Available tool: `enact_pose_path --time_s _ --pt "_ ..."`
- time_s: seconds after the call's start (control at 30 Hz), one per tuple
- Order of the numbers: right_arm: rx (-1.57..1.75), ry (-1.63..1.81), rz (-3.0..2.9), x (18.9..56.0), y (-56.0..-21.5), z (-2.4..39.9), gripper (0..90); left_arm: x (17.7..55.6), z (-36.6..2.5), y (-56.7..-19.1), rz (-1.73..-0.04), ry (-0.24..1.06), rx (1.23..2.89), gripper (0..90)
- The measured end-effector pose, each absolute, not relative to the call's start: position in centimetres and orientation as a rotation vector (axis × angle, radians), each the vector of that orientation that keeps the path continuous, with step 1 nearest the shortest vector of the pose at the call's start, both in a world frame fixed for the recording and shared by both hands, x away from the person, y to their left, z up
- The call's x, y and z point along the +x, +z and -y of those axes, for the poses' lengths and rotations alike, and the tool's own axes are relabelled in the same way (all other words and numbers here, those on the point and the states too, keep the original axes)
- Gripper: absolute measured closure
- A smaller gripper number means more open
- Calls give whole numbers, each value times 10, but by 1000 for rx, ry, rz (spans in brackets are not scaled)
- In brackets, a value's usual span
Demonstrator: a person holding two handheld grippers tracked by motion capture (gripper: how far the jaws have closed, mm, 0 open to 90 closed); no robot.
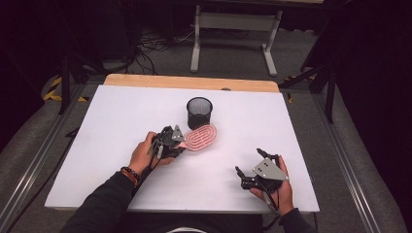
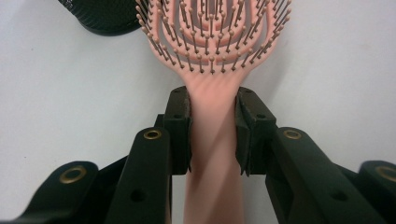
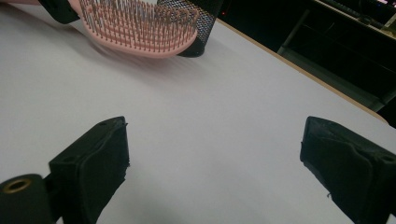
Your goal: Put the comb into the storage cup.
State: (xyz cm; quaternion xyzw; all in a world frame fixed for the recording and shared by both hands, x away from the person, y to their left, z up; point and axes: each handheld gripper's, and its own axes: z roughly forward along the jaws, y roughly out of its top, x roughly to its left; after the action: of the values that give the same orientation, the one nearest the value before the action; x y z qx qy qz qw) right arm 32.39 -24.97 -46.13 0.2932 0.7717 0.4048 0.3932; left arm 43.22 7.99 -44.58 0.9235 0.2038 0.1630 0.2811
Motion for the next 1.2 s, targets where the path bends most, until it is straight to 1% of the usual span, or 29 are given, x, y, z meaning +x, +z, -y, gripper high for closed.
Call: enact_pose_path --time_s 0.23,0.27,0.47,0.57,0.67,0.9,1.1,1.2 --pt "767 1072 -1969 324 -460 250 85 416 -87 -444 -524 495 2405 696" --pt "804 1135 -1986 325 -458 251 85 410 -89 -441 -503 516 2358 696" --pt "789 1170 -1967 323 -451 249 75 397 -92 -432 -471 570 2277 696" --pt "781 1193 -1953 323 -447 246 62 393 -93 -431 -483 601 2232 696" --pt "783 1233 -1949 324 -439 241 46 392 -95 -432 -489 603 2193 696" --pt "776 1274 -1948 328 -425 225 65 388 -96 -434 -494 608 2142 696" --pt "759 1278 -1933 335 -414 210 79 383 -100 -434 -511 608 2053 696" --pt "779 1337 -1911 342 -406 203 79 380 -102 -433 -523 623 2017 696"
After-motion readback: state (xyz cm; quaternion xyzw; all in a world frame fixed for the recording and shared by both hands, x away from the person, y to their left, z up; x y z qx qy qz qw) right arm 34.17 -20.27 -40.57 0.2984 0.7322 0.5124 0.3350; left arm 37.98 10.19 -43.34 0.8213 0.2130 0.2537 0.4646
